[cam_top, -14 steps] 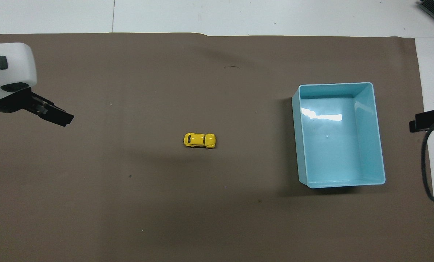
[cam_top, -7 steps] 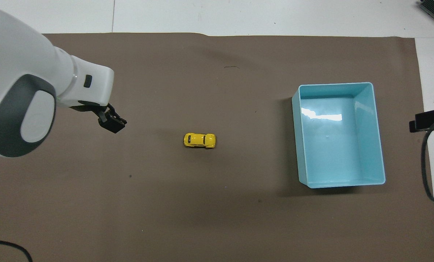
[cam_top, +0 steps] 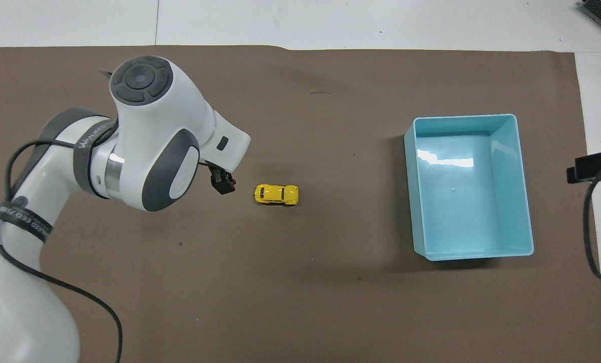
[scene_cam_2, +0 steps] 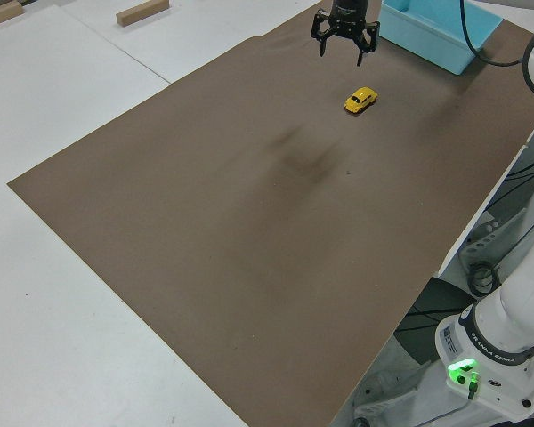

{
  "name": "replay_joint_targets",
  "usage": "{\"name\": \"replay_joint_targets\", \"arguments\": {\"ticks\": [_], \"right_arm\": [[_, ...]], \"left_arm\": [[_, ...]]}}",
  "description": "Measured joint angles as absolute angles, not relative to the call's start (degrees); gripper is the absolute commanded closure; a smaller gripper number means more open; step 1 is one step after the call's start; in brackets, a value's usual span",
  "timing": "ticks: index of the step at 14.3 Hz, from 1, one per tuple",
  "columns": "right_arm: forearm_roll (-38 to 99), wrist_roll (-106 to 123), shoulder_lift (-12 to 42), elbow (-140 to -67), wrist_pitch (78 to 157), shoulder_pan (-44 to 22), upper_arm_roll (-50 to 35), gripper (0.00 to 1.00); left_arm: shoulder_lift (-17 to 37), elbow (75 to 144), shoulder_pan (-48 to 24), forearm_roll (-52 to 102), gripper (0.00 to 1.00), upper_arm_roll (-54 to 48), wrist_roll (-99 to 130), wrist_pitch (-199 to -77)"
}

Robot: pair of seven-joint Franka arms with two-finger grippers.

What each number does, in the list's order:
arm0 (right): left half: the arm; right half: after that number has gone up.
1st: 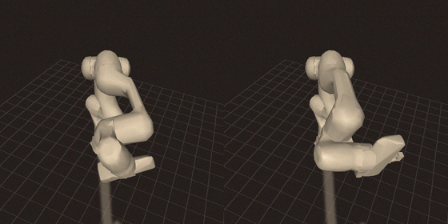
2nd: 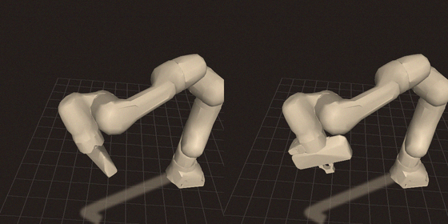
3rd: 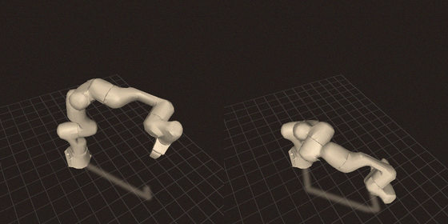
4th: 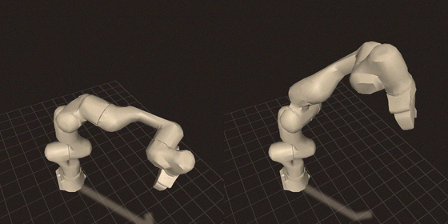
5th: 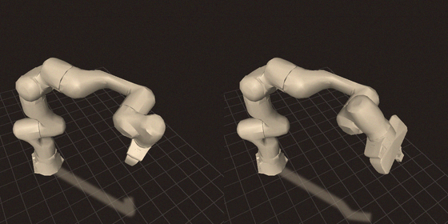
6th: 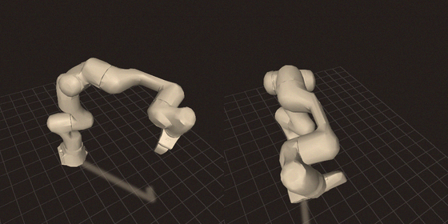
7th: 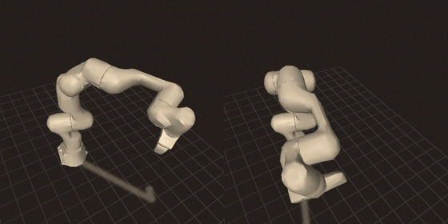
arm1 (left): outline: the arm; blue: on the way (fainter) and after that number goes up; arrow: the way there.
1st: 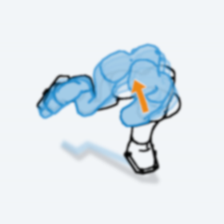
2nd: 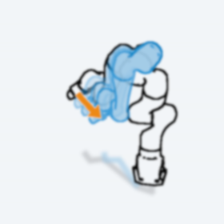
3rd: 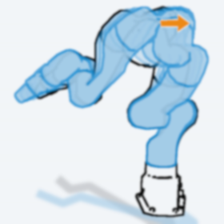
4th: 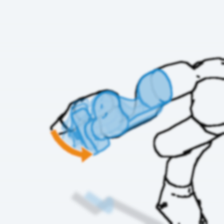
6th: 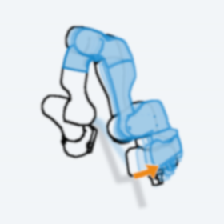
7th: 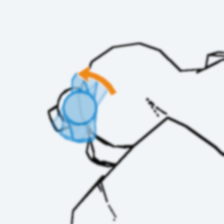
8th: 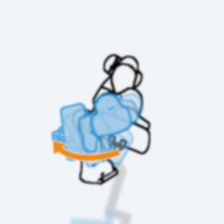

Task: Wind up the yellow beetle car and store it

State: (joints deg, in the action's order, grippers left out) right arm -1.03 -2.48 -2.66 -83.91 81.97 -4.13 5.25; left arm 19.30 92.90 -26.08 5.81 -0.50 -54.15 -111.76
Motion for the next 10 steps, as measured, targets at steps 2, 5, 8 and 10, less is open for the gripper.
{"name": "replay_joint_targets", "arguments": {"ticks": [2, 5, 8, 10], "right_arm": [[-1.0, -2.5, -2.7, -83.9, 82.0, -4.1, 5.2, 0.0], [-1.0, -2.5, -2.7, -83.9, 82.0, -4.1, 5.2, 0.0], [-1.0, -2.5, -2.7, -83.9, 82.0, -4.1, 5.2, 0.0], [-1.0, -2.5, -2.7, -83.9, 82.0, -4.1, 5.2, 0.0]], "left_arm": [[19.5, 96.6, -27.9, 5.8, 0.0, -0.5, -55.9, -117.5], [20.1, 99.1, -31.0, 5.7, 0.0, -0.4, -56.3, -121.1], [22.0, 99.8, -35.3, 0.9, 0.0, -0.4, -52.2, -123.3], [24.3, 100.0, -37.8, -1.4, 0.0, -0.4, -47.9, -124.2]]}}
